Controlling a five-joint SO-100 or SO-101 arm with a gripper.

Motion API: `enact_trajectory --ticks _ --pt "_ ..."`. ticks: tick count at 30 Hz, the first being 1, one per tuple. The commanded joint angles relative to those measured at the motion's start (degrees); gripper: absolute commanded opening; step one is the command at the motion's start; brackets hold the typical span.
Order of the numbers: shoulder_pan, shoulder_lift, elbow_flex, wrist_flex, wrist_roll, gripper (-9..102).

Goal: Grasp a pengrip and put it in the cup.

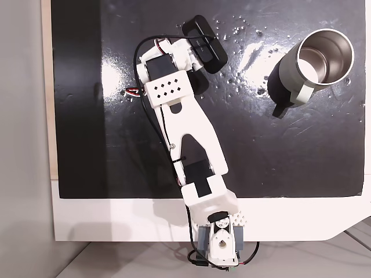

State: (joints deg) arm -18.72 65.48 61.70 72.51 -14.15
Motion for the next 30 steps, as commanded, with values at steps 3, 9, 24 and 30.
enact_trajectory --ticks 3,9,24,30 --pt "1.49 -3.96 -10.46 3.25 -0.09 17" --pt "2.81 -11.51 -20.39 7.56 -0.18 17" --pt "1.49 -42.19 -67.85 27.86 -0.35 17" --pt "1.05 -43.68 -67.94 27.51 -0.18 17"
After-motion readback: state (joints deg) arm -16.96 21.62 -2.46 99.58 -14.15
